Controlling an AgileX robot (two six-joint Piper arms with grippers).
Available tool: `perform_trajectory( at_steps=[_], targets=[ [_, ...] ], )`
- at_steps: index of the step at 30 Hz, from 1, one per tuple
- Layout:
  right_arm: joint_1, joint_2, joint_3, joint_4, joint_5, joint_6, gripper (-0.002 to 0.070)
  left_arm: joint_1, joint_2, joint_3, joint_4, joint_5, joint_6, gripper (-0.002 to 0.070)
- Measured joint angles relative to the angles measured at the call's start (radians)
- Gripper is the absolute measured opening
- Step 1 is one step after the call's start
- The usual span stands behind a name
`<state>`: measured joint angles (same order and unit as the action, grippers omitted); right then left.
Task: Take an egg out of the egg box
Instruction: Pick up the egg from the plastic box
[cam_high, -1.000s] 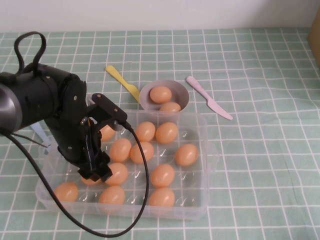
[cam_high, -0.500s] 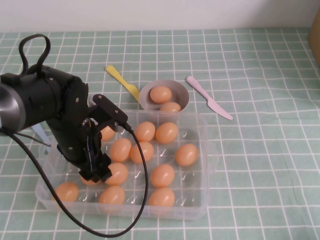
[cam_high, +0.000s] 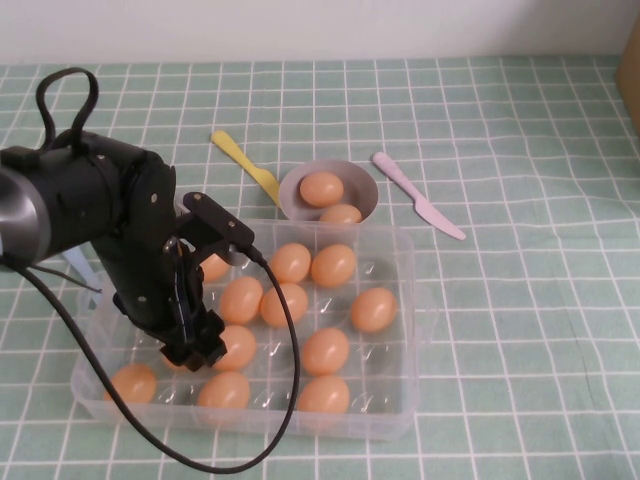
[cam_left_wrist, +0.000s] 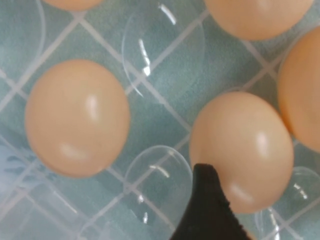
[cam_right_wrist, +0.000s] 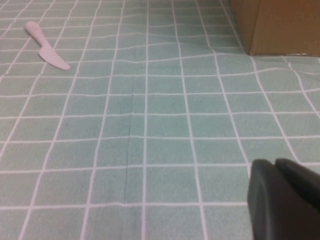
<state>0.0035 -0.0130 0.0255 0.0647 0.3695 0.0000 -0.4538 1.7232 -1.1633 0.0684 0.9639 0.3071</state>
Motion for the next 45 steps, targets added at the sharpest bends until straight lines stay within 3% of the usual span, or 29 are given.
perform_trajectory(
  at_steps=[27, 37, 45],
  targets=[
    [0.0, 0.0, 0.0, 0.0, 0.0, 0.0, -0.0017, 0.021, 0.052, 0.0, -0.024, -0.068, -0.002, 0.0421],
    [0.0, 0.0, 0.0, 0.0, 0.0, 0.0, -0.0017, 0.021, 0.07, -0.001, -0.022, -0.072, -0.002, 0.0361],
    [0.0, 0.0, 0.0, 0.0, 0.0, 0.0, -0.0017, 0.021, 0.07, -0.001, -0.022, -0.072, -0.002, 0.0361]
  ],
)
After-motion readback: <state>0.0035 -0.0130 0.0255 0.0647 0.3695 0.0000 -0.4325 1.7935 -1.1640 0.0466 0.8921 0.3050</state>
